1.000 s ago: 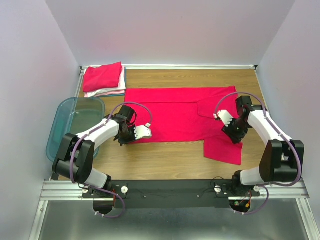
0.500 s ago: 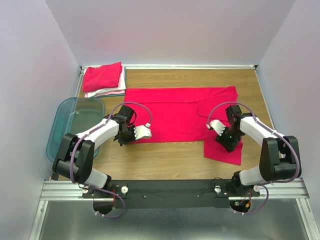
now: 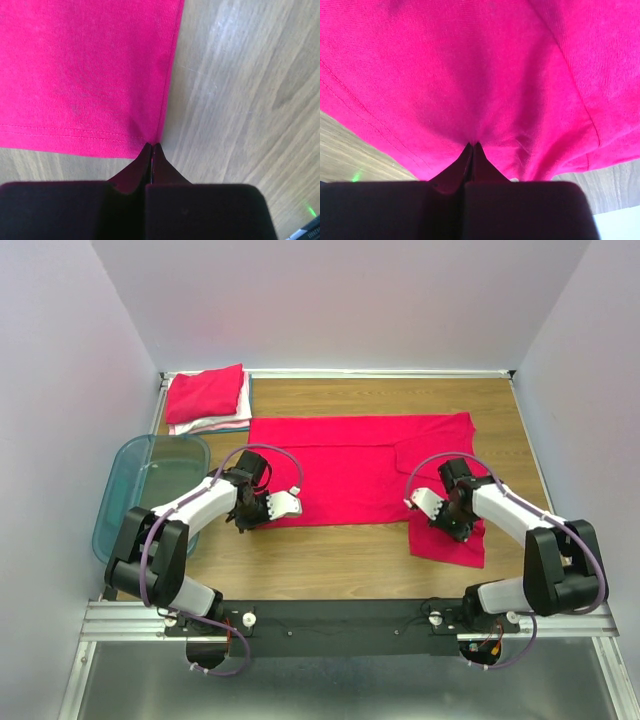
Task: Fold and stack the t-shirts
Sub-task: Grap the side of the flattened tshirt closest away from the robot with both arms
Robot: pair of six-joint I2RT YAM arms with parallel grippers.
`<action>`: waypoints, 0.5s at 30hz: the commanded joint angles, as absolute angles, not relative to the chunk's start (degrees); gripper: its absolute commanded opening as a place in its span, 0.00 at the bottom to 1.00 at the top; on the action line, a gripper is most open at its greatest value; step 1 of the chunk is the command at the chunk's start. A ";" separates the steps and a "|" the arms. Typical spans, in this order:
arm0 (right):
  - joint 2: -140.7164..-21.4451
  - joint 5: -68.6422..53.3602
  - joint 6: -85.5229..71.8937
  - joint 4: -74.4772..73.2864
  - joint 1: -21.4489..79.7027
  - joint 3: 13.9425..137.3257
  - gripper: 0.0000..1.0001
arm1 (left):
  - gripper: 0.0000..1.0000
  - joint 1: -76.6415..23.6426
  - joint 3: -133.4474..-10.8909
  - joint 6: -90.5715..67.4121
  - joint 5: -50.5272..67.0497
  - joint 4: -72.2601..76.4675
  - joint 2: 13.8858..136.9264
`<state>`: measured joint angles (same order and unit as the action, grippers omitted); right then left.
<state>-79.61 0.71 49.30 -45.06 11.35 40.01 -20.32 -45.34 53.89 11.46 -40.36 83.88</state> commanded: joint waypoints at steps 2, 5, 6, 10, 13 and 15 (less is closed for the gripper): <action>-74.98 0.26 47.90 -50.09 11.69 39.55 0.01 | 0.00 -19.69 -45.62 55.02 14.68 -45.61 80.95; -70.67 -1.76 48.52 -54.39 11.69 40.25 0.00 | 0.00 -19.07 -45.18 55.46 15.55 -46.49 78.93; -69.01 -2.19 48.60 -56.32 11.78 40.43 0.01 | 0.00 -18.81 -45.18 55.63 15.56 -46.67 78.14; -66.45 -1.93 47.37 -58.53 11.78 43.50 0.01 | 0.00 -16.79 -46.66 56.34 16.00 -48.07 76.82; -66.44 -1.93 47.37 -58.97 11.86 47.36 0.01 | 0.00 -15.65 -47.46 56.69 16.17 -48.43 76.20; -68.19 -1.58 47.63 -58.89 11.78 49.64 0.00 | 0.00 -15.38 -47.90 56.78 16.26 -48.34 76.29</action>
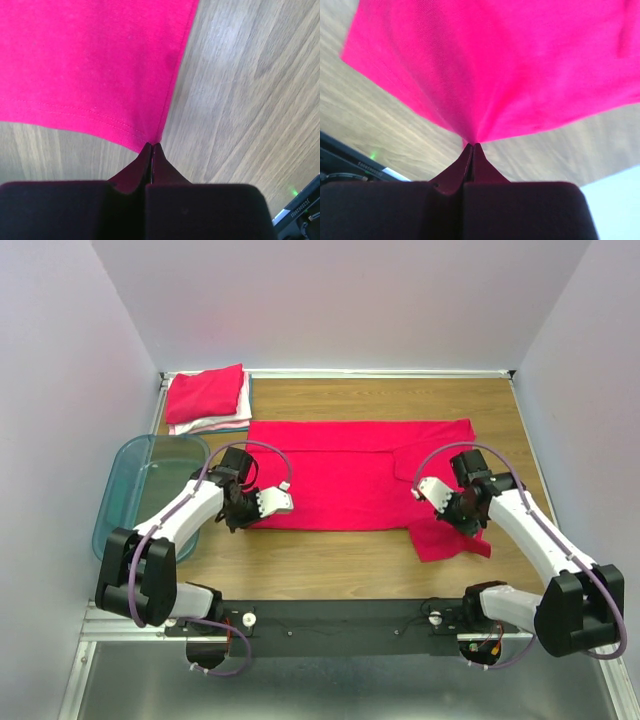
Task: Fold and stack the t-shirts
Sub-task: Grap the side of the flattened tshirt closest away from the robot with both arms, then fold the other side of the tshirt into a rectangle
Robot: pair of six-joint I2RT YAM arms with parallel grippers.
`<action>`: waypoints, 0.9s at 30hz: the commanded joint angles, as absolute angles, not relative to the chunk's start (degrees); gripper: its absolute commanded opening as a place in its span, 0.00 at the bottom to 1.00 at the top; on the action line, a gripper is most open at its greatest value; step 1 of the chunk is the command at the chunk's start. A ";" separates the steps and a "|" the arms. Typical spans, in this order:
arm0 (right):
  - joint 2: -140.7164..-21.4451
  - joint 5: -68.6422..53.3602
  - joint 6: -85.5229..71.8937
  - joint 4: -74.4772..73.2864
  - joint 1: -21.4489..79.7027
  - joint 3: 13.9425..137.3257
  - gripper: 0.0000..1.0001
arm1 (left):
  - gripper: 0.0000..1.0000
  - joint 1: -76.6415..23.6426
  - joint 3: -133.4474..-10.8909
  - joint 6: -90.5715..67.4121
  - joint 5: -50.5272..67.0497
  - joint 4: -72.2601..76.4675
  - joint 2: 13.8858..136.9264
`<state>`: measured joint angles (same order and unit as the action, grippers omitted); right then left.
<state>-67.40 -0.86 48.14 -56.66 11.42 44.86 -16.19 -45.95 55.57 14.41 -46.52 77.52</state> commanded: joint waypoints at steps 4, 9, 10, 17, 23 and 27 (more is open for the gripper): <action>-70.48 -0.88 49.04 -58.89 11.78 52.90 0.00 | 0.00 -14.59 -48.86 56.95 16.52 -48.43 76.46; -74.26 -0.35 50.97 -58.89 11.78 57.56 0.01 | 0.00 -13.36 -51.59 57.13 16.70 -48.08 76.55; -74.88 -0.35 51.50 -58.80 11.78 58.35 0.00 | 0.00 -13.19 -52.03 57.13 16.79 -48.08 76.73; -81.03 2.19 54.75 -58.27 11.78 65.73 0.00 | 0.00 -11.60 -55.81 56.95 17.05 -46.76 80.42; -86.91 3.34 57.39 -57.13 11.78 71.18 0.00 | 0.00 -10.20 -58.97 56.78 16.88 -44.91 83.84; -90.16 4.04 59.06 -56.60 11.78 74.53 0.01 | 0.00 -9.41 -61.69 56.95 17.22 -44.47 86.39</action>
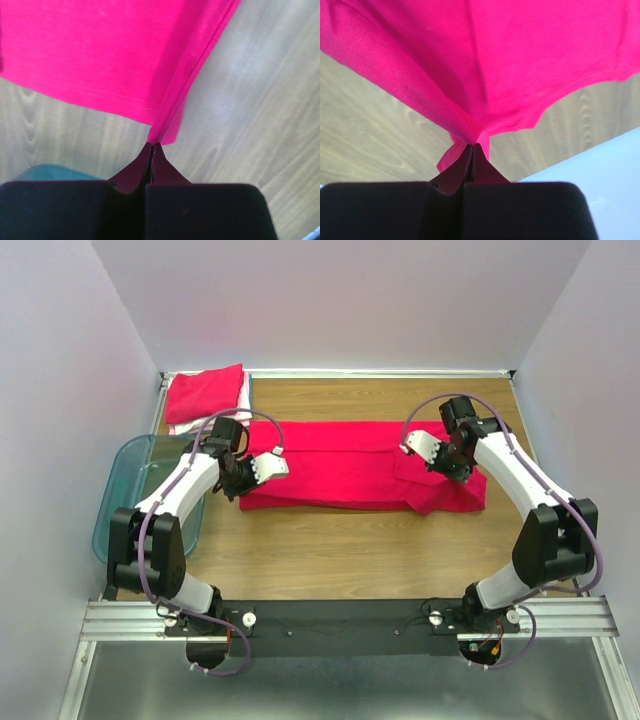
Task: Fold and stack the t-shirts
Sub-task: Fold the other side of the tshirt into a rectangle
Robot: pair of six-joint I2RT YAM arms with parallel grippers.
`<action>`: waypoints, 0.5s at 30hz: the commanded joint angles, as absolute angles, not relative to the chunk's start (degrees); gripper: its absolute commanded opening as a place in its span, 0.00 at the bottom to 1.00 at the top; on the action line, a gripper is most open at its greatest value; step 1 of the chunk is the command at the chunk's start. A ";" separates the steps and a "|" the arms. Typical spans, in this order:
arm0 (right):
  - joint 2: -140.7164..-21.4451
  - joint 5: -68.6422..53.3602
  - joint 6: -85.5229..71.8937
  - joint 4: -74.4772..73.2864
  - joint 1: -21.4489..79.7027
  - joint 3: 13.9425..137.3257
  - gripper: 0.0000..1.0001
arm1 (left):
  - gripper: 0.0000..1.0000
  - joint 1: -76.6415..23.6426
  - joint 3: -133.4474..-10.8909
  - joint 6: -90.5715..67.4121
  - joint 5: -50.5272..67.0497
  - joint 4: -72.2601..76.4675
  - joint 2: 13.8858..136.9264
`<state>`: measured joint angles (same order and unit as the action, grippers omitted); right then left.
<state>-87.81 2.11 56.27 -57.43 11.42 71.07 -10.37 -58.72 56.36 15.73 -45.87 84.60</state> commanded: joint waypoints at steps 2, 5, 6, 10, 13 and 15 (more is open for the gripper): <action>-91.49 4.22 59.59 -56.34 11.78 76.45 0.01 | 0.00 -8.97 -63.10 57.04 17.23 -44.21 87.62; -93.86 4.66 60.29 -55.99 11.78 78.74 0.01 | 0.00 -8.53 -64.77 57.13 17.23 -43.95 89.29; -95.00 4.75 60.64 -55.90 11.78 79.27 0.00 | 0.00 -8.44 -65.04 57.04 17.40 -43.95 89.73; -97.46 5.01 61.43 -55.55 11.78 81.82 0.00 | 0.00 -7.82 -66.09 57.39 17.32 -43.42 91.84; -99.13 5.01 61.70 -55.46 11.69 84.11 0.01 | 0.00 -7.21 -66.53 57.57 16.96 -42.54 92.72; -100.72 5.18 61.87 -55.46 11.78 85.16 0.01 | 0.00 -6.86 -67.32 57.48 16.88 -42.01 93.69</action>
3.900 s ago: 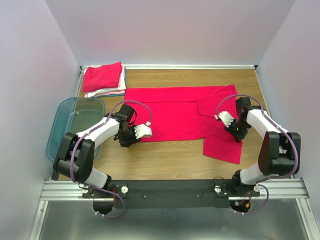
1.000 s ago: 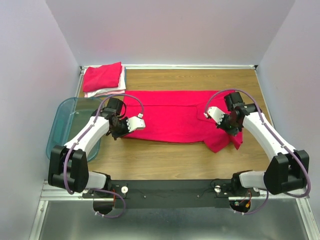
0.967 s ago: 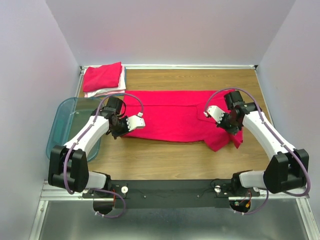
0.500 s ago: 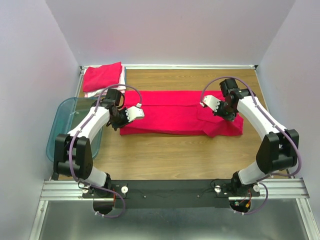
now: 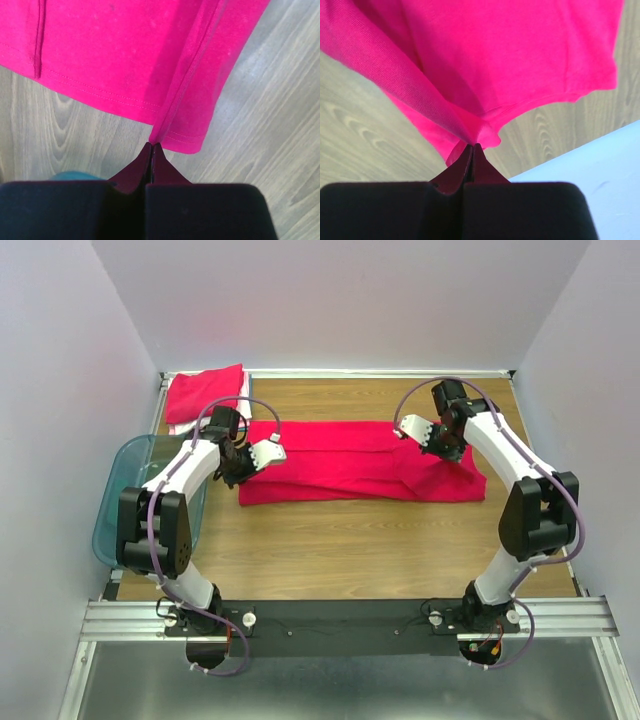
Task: Fold and stack the t-shirts
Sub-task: Fold the other side of the tshirt into a rectangle
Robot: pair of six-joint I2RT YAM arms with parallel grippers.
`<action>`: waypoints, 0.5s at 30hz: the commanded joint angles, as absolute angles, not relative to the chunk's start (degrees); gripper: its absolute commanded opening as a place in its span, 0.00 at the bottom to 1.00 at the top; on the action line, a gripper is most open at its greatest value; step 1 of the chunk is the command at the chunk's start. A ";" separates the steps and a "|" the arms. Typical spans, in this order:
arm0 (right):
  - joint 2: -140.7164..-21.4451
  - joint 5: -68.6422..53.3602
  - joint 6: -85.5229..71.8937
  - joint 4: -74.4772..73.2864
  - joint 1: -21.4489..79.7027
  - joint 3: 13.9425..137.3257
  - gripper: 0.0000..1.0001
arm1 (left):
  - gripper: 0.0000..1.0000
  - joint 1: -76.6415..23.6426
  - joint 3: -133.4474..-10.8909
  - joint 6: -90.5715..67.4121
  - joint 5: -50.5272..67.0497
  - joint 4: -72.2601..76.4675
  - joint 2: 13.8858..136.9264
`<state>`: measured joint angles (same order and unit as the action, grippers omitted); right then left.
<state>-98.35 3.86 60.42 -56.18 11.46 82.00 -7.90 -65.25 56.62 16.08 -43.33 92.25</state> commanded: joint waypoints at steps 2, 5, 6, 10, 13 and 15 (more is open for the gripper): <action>-102.29 5.36 62.05 -55.55 11.78 86.39 0.00 | 0.00 -6.50 -68.63 57.31 16.88 -41.49 94.74; -103.35 5.54 62.23 -55.37 11.78 87.62 0.00 | 0.00 -6.33 -70.39 57.30 16.96 -41.49 96.15; -103.88 5.71 62.31 -55.37 11.69 87.80 0.01 | 0.00 -6.33 -70.75 57.22 16.79 -41.48 96.67; -105.38 5.89 62.58 -55.02 11.60 88.94 0.00 | 0.00 -6.33 -72.42 56.95 16.35 -40.96 99.40; -106.61 6.06 62.49 -54.76 11.25 89.65 0.00 | 0.00 -6.33 -73.21 56.43 15.56 -39.99 100.63; -107.14 6.06 62.49 -54.58 11.16 90.17 0.00 | 0.00 -6.33 -74.17 56.08 14.94 -39.11 101.42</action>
<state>-105.43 4.86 61.60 -55.31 11.44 88.12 -6.81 -72.01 56.53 16.03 -40.80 99.92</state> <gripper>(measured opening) 0.006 0.009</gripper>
